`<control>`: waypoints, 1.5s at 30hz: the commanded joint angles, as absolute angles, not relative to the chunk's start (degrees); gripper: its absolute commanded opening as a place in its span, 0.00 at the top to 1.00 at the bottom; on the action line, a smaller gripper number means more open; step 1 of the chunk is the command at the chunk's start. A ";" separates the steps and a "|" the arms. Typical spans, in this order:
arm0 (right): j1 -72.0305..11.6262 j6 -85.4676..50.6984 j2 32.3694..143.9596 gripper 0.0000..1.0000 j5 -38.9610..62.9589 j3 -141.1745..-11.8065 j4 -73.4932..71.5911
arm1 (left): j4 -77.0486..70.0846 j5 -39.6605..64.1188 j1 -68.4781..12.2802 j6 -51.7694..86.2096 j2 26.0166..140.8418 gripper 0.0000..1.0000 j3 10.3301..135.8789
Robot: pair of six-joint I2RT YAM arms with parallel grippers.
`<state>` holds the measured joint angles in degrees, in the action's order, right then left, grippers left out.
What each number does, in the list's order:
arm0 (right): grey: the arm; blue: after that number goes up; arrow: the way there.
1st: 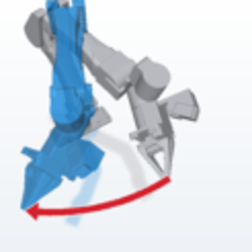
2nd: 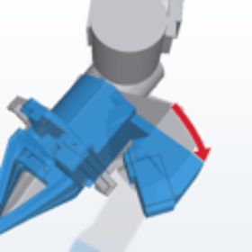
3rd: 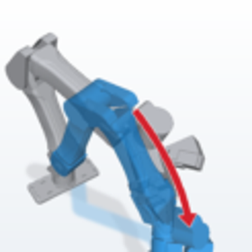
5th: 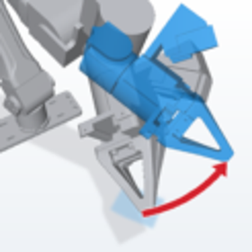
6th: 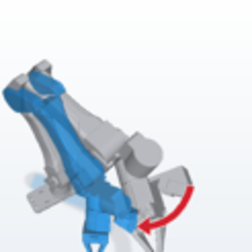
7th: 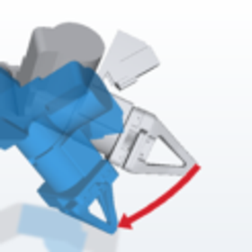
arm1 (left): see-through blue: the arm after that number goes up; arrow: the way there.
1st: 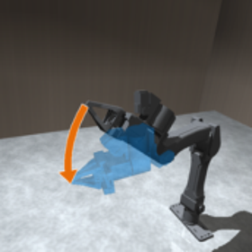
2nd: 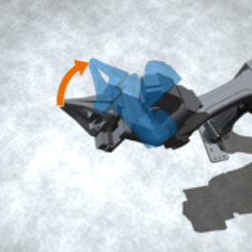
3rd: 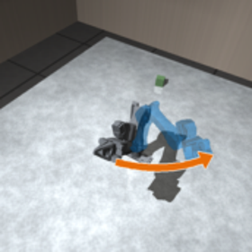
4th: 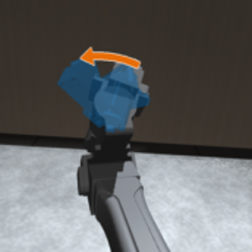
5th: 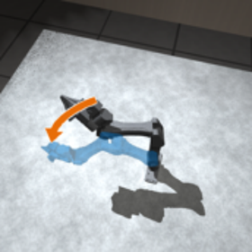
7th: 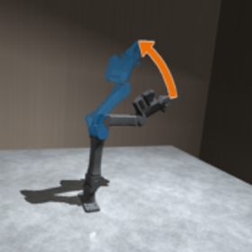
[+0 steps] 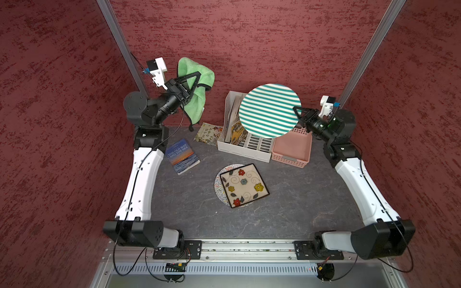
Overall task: Wipe the wet plate dry
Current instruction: Wipe the plate with towel.
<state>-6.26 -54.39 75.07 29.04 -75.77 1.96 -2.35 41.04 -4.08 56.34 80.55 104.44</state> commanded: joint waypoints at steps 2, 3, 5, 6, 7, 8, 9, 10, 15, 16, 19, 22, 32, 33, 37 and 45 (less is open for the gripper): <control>-11.78 -39.90 72.99 1.00 35.32 -71.90 11.37 | 42.48 32.38 -8.04 22.12 82.28 1.00 106.98; -13.03 -37.52 73.28 1.00 36.22 -71.56 13.07 | 42.52 32.19 -8.65 21.40 81.93 1.00 105.70; -14.50 -36.86 73.77 1.00 38.43 -70.54 12.33 | 40.56 33.15 -9.74 21.34 81.10 1.00 102.46; -14.96 -37.81 73.82 1.00 39.67 -69.81 10.23 | 39.48 34.37 -10.08 21.71 80.76 1.00 100.93; -15.88 -38.26 74.00 1.00 39.64 -69.71 9.21 | 38.88 35.75 -10.49 22.16 80.60 1.00 100.12; -16.56 -38.03 74.52 1.00 38.84 -70.46 9.71 | 37.85 37.67 -11.00 22.50 80.63 1.00 99.64; -17.17 -37.82 75.49 1.00 39.13 -71.62 9.75 | 36.88 40.06 -11.57 22.87 80.85 1.00 99.32; -17.68 -38.40 76.62 1.00 39.97 -72.73 8.87 | 36.20 42.09 -12.31 23.41 81.35 1.00 99.02; -18.93 -50.35 80.37 1.00 40.34 -75.53 -3.81 | 35.22 44.53 -15.87 24.73 84.34 1.00 93.88; -18.96 -52.34 80.70 1.00 39.67 -76.24 -5.82 | 34.65 43.21 -15.86 25.81 84.50 1.00 91.47; -19.01 -53.56 80.75 1.00 38.89 -78.99 -7.33 | 37.28 36.95 -15.15 26.98 85.80 1.00 87.81; -19.70 -49.12 80.26 1.00 40.90 -82.04 -1.82 | 37.29 36.62 -15.58 25.53 87.21 1.00 87.70; -21.38 -52.85 85.79 1.00 34.34 -90.76 -5.36 | 35.19 46.77 -24.58 23.32 92.92 1.00 95.53; -22.02 -50.89 86.07 1.00 35.71 -91.59 -4.25 | 35.56 45.07 -23.81 24.10 93.21 1.00 97.16; -25.38 -41.28 84.92 1.00 40.89 -92.65 4.19 | 36.44 35.94 -17.51 28.08 91.81 1.00 99.75; -23.91 -42.25 80.68 1.00 40.27 -91.93 1.71 | 34.00 34.67 -12.65 26.82 89.70 1.00 92.76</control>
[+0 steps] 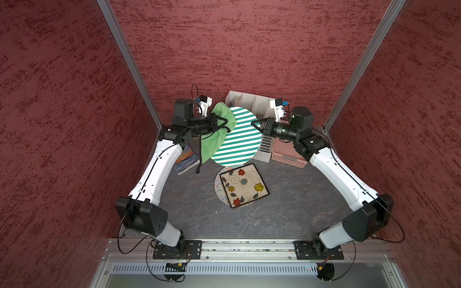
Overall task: Wipe the wet plate dry
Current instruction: Wipe the plate with towel, then place the plate on the plate.
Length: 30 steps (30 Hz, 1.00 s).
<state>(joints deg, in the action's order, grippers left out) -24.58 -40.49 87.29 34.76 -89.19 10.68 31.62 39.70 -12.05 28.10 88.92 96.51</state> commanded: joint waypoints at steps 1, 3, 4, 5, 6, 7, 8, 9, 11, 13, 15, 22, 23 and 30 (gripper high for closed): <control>-22.93 -42.75 80.16 1.00 39.48 -91.21 2.03 | 32.85 34.18 -12.50 27.19 88.26 1.00 90.61; -21.06 -43.78 78.48 1.00 37.86 -87.76 2.57 | 29.00 33.13 -11.34 29.37 85.10 1.00 85.73; -20.09 -44.74 77.09 1.00 36.75 -85.22 2.81 | 27.04 32.75 -10.31 30.65 83.61 1.00 83.65; -19.28 -45.37 76.00 1.00 35.77 -82.26 3.15 | 25.39 32.30 -9.20 31.80 81.94 1.00 82.12; -18.87 -45.48 74.91 1.00 35.17 -79.58 3.50 | 24.61 31.84 -8.05 32.34 80.99 1.00 81.12; -18.78 -45.26 74.19 1.00 35.34 -76.90 3.72 | 24.47 31.37 -7.25 32.15 80.21 1.00 80.68; -18.79 -44.39 74.01 1.00 36.56 -74.71 4.19 | 25.33 31.05 -6.70 31.56 79.59 1.00 80.85; -18.85 -43.12 74.38 1.00 38.09 -73.14 5.32 | 26.54 30.61 -6.29 30.22 79.28 1.00 81.46; -18.94 -39.95 75.44 1.00 40.24 -70.67 8.81 | 30.15 29.25 -6.15 27.28 78.71 1.00 82.31; -18.91 -36.84 76.22 1.00 41.46 -68.18 10.38 | 33.26 27.91 -6.17 24.99 78.01 1.00 81.95; -18.96 -34.55 77.16 1.00 41.94 -66.18 11.20 | 35.45 26.32 -6.31 23.47 77.02 1.00 80.62; -18.95 -34.31 82.68 1.00 40.98 -59.82 5.62 | 38.58 19.30 -6.29 21.67 72.24 1.00 74.68; -18.96 -34.13 83.09 1.00 40.43 -59.24 4.90 | 38.80 18.09 -6.19 21.42 71.76 1.00 74.28; -18.91 -31.70 91.18 1.00 37.31 -57.66 2.42 | 38.35 19.13 -6.03 20.91 71.96 1.00 72.61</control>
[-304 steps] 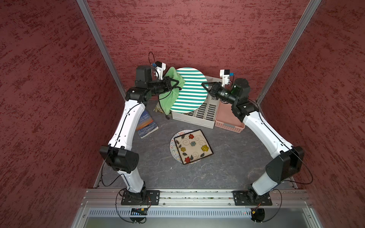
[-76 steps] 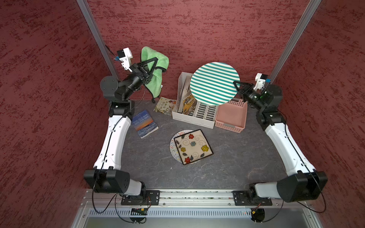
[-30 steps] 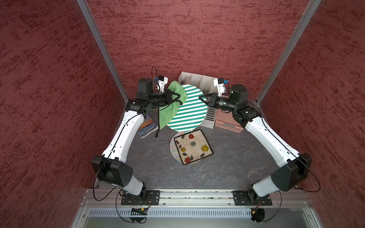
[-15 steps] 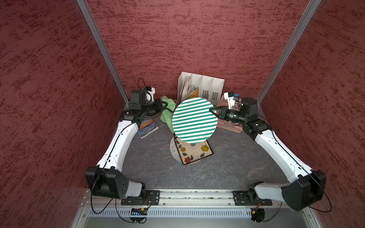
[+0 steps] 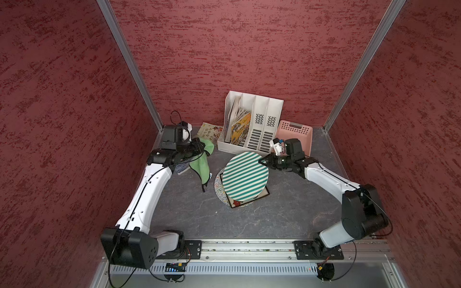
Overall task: Wipe the wet plate dry
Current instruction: Place the plate on the plate.
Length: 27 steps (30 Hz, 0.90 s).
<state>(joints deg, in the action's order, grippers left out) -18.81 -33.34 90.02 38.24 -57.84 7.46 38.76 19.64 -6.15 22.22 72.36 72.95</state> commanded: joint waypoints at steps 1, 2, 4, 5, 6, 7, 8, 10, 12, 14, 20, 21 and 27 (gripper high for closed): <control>-18.98 -31.49 92.00 1.00 37.02 -57.55 2.41 | 38.20 19.16 -6.04 21.05 72.10 1.00 72.48; -18.92 -31.39 92.60 1.00 36.77 -57.24 2.15 | 38.03 19.09 -6.00 21.09 72.00 1.00 72.43; -18.92 -31.32 93.28 1.00 35.88 -56.24 1.77 | 37.83 19.11 -5.99 21.19 71.90 1.00 72.29; -18.94 -31.15 93.48 1.00 35.39 -55.70 1.87 | 37.86 19.08 -6.03 21.18 71.82 1.00 72.28; -18.94 -30.56 93.83 1.00 34.92 -55.17 2.38 | 37.92 19.01 -5.98 21.18 71.74 1.00 72.26; -18.97 -29.91 94.27 1.00 34.23 -54.81 3.22 | 38.03 18.88 -6.02 21.23 71.64 1.00 72.19; -18.94 -29.19 94.69 1.00 33.74 -54.23 4.10 | 37.98 18.77 -6.04 21.14 71.51 1.00 72.05; -18.92 -27.93 95.67 0.93 32.61 -52.95 5.66 | 37.90 18.57 -5.98 21.09 71.31 1.00 71.67; -18.97 -26.81 96.00 0.85 31.09 -51.48 6.45 | 37.86 18.38 -5.98 21.09 71.26 1.00 71.26; -18.92 -25.90 96.13 0.79 29.48 -50.37 7.17 | 37.94 18.37 -6.02 21.23 71.40 1.00 71.11; -18.91 -24.31 96.06 0.69 27.74 -50.87 8.98 | 37.31 18.72 -6.00 21.53 72.34 1.00 71.28; -18.92 -24.19 95.47 0.66 27.15 -51.08 9.54 | 37.28 18.72 -6.06 21.47 72.55 1.00 71.34; -18.93 -24.70 88.18 0.23 19.17 -51.63 12.06 | 38.81 17.44 -6.81 20.24 74.74 1.00 72.71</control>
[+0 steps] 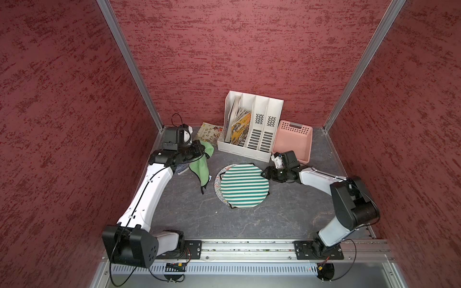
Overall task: Wipe the wet plate dry
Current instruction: Place the plate on the plate, then place the towel at the center of the board, then reset both arms
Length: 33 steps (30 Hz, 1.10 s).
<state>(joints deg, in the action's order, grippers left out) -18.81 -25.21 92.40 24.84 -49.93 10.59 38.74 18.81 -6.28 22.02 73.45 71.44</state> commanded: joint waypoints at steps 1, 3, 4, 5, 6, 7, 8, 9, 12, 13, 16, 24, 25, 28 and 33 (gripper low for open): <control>-18.92 -24.75 87.11 0.14 17.89 -52.06 12.86 | 39.36 16.34 -7.52 19.71 75.22 1.00 73.04; -18.82 -25.80 84.26 0.02 13.61 -52.90 14.59 | 40.38 13.31 -9.00 18.62 76.29 1.00 73.78; -18.89 -26.58 82.77 0.02 10.04 -53.05 15.15 | 40.68 10.33 -10.01 18.13 77.16 1.00 74.16; -18.87 -27.48 80.79 0.01 7.04 -53.05 15.55 | 41.30 8.06 -11.03 17.78 78.03 1.00 74.55; -18.88 -28.37 78.81 0.01 3.00 -52.98 15.58 | 41.85 4.93 -12.28 17.38 79.47 0.93 75.22; -18.84 -28.72 77.87 0.02 0.69 -53.05 15.52 | 41.87 2.86 -13.21 17.04 80.45 0.85 75.82; -18.81 -28.96 77.07 0.01 -1.00 -53.19 15.43 | 41.44 1.12 -13.81 16.62 81.80 0.75 76.21; -18.88 -29.00 76.68 0.01 -1.78 -53.42 15.32 | 40.59 0.01 -14.42 16.15 83.11 0.64 76.62; -18.82 -28.47 77.21 0.01 -1.02 -54.82 16.40 | 38.35 -2.64 -15.06 16.10 87.04 0.31 78.27; -18.85 -28.45 77.36 0.02 -0.90 -55.40 17.37 | 37.88 -4.34 -15.25 16.77 87.80 0.17 78.71; -18.88 -29.02 76.43 0.01 -2.65 -55.58 19.14 | 38.10 -8.04 -14.34 20.16 88.38 0.00 80.04; -18.86 -27.56 69.06 0.01 -15.88 -49.97 16.93 | 34.56 -10.84 -8.66 19.87 76.42 0.00 75.04; -18.86 -27.29 67.90 0.02 -19.56 -48.59 15.44 | 32.69 -10.54 -7.73 18.97 74.10 0.00 72.94; -18.83 -22.08 63.69 0.02 -28.38 -41.59 5.09 | 23.93 -9.96 -5.91 13.34 67.23 0.00 63.91; -18.79 -9.16 63.01 0.01 -35.20 -34.31 -9.05 | 9.19 -13.10 -5.13 7.73 59.64 0.00 47.39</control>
<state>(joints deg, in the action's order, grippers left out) -18.87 -17.87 62.24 -26.44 -35.68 1.83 18.74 -11.05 -5.63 12.62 60.60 53.58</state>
